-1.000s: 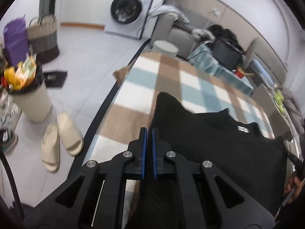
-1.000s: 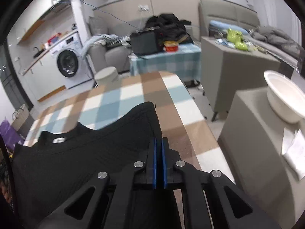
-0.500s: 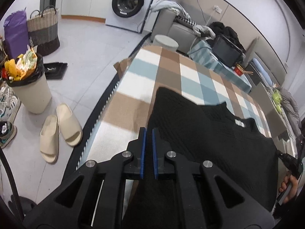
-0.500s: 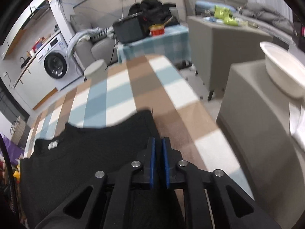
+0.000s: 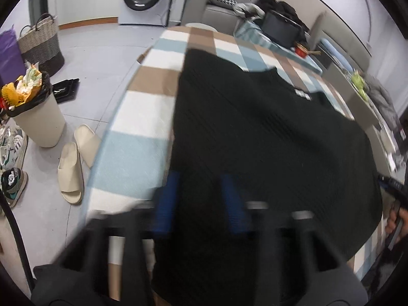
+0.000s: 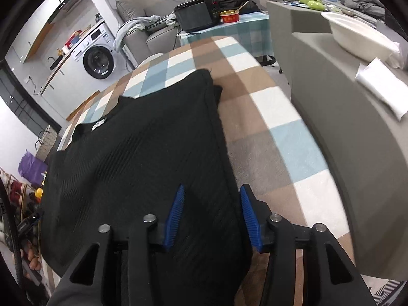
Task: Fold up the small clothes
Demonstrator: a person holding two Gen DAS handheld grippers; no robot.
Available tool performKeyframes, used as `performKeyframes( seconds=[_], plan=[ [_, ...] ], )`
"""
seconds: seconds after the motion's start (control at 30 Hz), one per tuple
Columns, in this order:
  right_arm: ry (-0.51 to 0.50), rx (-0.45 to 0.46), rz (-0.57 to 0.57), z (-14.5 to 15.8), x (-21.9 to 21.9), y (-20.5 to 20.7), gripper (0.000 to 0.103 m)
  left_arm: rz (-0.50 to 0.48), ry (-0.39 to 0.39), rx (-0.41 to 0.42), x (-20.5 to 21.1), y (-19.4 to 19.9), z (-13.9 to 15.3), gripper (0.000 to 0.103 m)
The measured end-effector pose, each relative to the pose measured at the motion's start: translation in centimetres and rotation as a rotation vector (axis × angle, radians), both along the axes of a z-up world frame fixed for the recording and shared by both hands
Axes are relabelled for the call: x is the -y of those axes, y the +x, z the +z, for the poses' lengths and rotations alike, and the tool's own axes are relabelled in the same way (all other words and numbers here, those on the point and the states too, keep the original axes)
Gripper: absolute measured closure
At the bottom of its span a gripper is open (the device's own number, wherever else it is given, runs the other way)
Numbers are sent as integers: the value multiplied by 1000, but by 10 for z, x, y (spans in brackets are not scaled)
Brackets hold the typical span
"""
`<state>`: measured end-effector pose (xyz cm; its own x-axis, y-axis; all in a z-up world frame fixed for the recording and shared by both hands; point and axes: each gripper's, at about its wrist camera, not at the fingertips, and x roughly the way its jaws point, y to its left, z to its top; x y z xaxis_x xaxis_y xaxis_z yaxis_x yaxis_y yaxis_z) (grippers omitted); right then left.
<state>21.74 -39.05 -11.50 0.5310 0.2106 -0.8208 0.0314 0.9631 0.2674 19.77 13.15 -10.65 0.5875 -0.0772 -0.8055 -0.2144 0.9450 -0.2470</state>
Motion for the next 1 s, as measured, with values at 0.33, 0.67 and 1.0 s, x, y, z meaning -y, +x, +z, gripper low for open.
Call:
performKeyframes(
  seconds=[0.33,0.67,1.0],
  plan=[
    [-87,34,21,12,-6,-8,97,32,-8,21,-9,-31,8,101],
    [-36,138,-17,36,-19,-61,58,77,28,87,7,-64,37,88],
    [-161,121,334,24,-124,-82,57,-272,35,110,118,-60,38,45]
  ],
)
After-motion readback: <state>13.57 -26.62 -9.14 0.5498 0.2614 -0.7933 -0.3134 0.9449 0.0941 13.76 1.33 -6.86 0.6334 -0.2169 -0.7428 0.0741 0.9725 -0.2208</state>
